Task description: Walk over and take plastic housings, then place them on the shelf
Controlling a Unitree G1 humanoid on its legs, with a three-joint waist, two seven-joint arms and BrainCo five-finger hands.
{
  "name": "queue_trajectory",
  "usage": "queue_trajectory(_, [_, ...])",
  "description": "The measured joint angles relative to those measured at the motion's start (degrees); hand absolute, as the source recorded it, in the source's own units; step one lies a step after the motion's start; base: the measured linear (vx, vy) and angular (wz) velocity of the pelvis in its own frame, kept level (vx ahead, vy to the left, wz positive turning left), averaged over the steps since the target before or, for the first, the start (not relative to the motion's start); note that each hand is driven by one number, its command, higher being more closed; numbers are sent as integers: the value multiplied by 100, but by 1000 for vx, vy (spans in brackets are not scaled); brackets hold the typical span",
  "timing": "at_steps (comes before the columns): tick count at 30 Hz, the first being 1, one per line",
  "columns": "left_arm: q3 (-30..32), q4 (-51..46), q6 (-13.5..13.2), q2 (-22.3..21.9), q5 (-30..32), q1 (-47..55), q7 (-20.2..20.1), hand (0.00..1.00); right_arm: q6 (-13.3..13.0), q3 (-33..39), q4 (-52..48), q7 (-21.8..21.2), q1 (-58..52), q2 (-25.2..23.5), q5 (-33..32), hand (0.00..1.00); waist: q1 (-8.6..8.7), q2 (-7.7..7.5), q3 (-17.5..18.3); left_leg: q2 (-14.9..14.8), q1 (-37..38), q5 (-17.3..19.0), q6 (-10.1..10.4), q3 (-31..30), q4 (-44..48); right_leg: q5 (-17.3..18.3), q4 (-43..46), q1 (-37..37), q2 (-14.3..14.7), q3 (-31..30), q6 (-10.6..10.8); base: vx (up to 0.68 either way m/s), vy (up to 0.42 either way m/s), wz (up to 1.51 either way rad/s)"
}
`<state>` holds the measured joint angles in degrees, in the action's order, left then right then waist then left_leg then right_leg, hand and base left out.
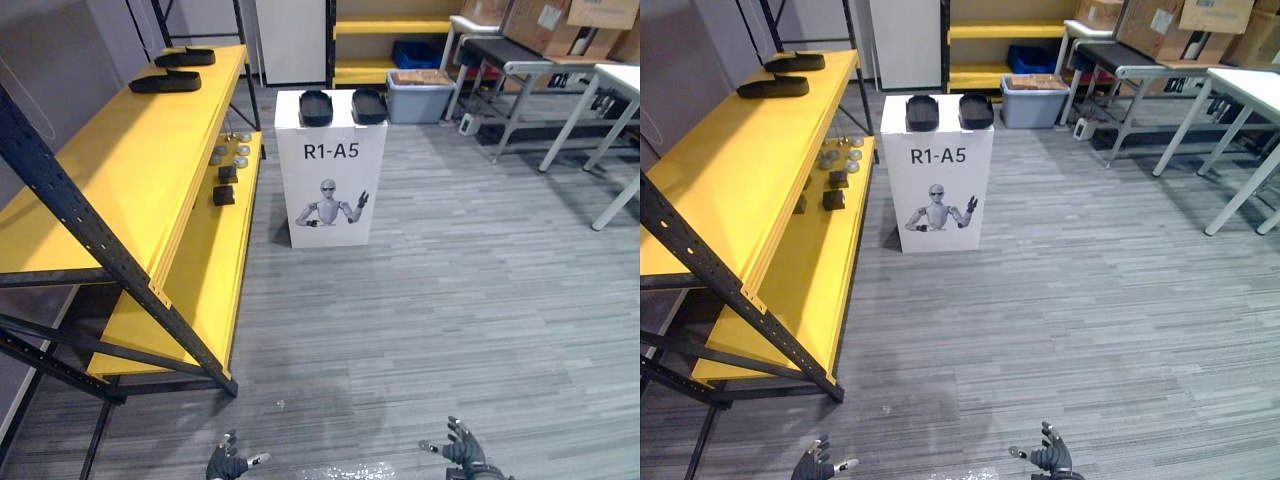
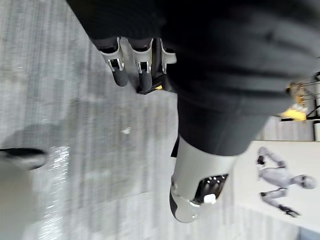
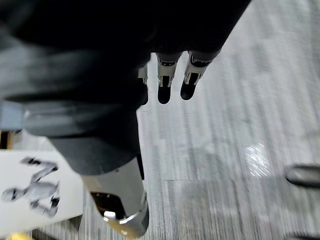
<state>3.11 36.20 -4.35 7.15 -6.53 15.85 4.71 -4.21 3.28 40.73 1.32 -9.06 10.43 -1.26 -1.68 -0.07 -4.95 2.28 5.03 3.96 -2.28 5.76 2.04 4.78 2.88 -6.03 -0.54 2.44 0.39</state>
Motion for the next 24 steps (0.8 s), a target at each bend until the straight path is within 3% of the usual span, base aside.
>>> queue_trajectory(12, [-9, -600, -66, -163, -8, 99, -14, 0, -68, 10, -105, -26, 28, 86, 129, 0, 85, 160, -49, 4, 199, -13, 90, -92, -185, 89, 1, -147, -8, 142, 142, 2, -18, 4])
queue_trajectory(24, [-11, -838, -63, -266, -108, 197, 13, 0, -68, 128, -217, 132, 25, -119, -82, 0, 81, 172, -42, 24, 76, -105, 41, 41, -358, 74, -15, 103, -11, 91, 119, -19, -13, -6])
